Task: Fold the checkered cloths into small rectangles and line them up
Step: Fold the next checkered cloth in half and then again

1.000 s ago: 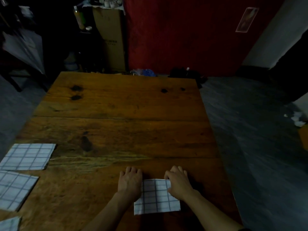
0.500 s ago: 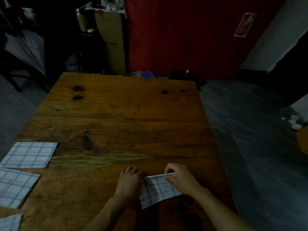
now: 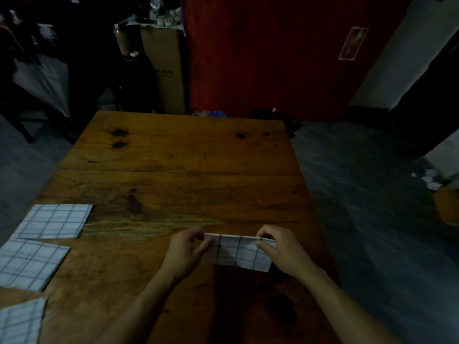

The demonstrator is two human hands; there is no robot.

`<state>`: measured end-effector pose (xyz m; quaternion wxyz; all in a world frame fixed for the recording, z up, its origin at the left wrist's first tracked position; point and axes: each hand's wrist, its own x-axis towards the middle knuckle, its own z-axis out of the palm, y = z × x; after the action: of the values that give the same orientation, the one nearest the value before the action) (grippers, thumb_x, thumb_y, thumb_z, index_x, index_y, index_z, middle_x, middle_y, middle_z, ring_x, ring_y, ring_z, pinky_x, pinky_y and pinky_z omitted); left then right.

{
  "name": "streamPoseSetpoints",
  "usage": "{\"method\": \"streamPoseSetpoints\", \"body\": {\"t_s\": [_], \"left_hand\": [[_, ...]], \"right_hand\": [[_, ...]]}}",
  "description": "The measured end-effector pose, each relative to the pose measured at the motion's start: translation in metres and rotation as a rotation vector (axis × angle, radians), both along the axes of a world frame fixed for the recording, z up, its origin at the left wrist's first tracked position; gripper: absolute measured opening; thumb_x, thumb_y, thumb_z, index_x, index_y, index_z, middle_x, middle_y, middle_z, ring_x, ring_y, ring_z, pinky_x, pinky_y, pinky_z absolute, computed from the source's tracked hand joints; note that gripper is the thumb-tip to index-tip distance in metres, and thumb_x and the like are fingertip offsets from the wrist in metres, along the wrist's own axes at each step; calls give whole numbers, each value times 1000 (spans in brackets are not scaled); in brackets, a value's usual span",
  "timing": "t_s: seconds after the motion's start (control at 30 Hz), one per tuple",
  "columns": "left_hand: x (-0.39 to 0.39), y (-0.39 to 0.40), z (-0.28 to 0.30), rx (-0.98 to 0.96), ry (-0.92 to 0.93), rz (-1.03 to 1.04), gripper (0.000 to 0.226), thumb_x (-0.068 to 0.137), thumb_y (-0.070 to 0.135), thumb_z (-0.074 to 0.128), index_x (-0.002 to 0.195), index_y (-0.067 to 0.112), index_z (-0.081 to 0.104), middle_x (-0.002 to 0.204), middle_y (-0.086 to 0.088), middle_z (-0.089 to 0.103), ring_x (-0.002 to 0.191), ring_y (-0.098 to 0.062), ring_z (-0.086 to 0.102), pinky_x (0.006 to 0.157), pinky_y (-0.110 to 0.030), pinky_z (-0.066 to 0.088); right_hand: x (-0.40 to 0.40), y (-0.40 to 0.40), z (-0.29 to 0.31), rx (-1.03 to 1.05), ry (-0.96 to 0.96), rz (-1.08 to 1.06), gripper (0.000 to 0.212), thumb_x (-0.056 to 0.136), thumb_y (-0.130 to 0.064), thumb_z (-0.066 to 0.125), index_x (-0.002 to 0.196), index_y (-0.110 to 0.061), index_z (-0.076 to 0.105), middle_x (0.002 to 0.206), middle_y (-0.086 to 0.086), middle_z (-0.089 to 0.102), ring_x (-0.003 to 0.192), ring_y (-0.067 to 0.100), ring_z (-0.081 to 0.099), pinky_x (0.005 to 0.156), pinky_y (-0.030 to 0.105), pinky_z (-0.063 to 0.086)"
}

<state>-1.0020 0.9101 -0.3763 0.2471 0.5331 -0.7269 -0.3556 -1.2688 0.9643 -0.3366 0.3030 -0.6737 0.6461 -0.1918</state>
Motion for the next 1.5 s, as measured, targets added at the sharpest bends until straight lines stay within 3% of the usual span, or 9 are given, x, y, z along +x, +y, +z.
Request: {"method": "streamPoseSetpoints", "body": {"t_s": [0.23,0.37,0.5,0.63,0.9,1.0,1.13,1.3,1.5], "left_hand": [[16,53,23,47,96,103,16,95,25,62,81,21,56,75,3,60,69,-7,60,56,-26,48],[29,96,37,64,118,210,10,90,21,68,84,18,60,80,-2,65,75,-18,64,65,-37,54],[52,143,45,91,67,332,8,83,23,72,83,25,65,79,1,69,75,-16,67,67,-42,58],[73,192,54,26,31,483,23,86,10,72,73,26,62,66,18,64,61,1,58,55,-15,46],[141,249,69,-34,190,658,15,89,11,69,78,20,64,74,-4,65,68,-8,61,61,-25,52],[174,259,72,-73,261,639,11,91,11,66,85,20,65,87,-2,69,82,-14,67,67,-28,57],[240,271,80,-110,260,663,10,90,12,67,84,20,65,84,-1,68,81,-12,65,67,-32,57],[337,288,92,-135,295,662,9,85,33,67,84,25,64,90,0,68,87,-18,67,74,-44,59],[422,287,100,-153,300,691,7,90,13,66,85,14,62,83,-8,67,79,-22,66,70,-40,59]], "right_hand": [[11,19,9,-46,-90,96,2,93,-30,61,93,-30,58,94,-12,58,89,1,55,76,30,51],[25,35,13,-65,-180,152,6,93,-27,62,88,-29,59,90,-11,60,85,1,56,70,25,45],[44,53,6,-37,-293,244,10,91,-30,64,83,-32,59,86,-6,62,80,10,60,66,34,49],[77,69,3,-28,-345,332,8,91,-28,65,84,-29,60,84,-7,63,79,9,61,69,40,52],[156,89,27,-20,-364,516,4,90,-22,67,89,-25,64,87,-5,65,82,8,62,71,31,53],[195,89,36,-45,-350,523,5,90,-21,67,89,-25,65,87,-3,66,82,9,62,71,29,52],[263,92,47,-68,-360,514,4,89,-21,68,86,-22,66,84,-2,66,78,7,62,65,20,49],[352,101,59,-80,-383,545,5,88,-20,70,84,-22,68,83,-3,68,78,11,64,68,23,51],[443,103,73,-141,-415,539,4,90,-15,67,88,-19,67,85,-4,67,81,9,63,70,24,53]]}}
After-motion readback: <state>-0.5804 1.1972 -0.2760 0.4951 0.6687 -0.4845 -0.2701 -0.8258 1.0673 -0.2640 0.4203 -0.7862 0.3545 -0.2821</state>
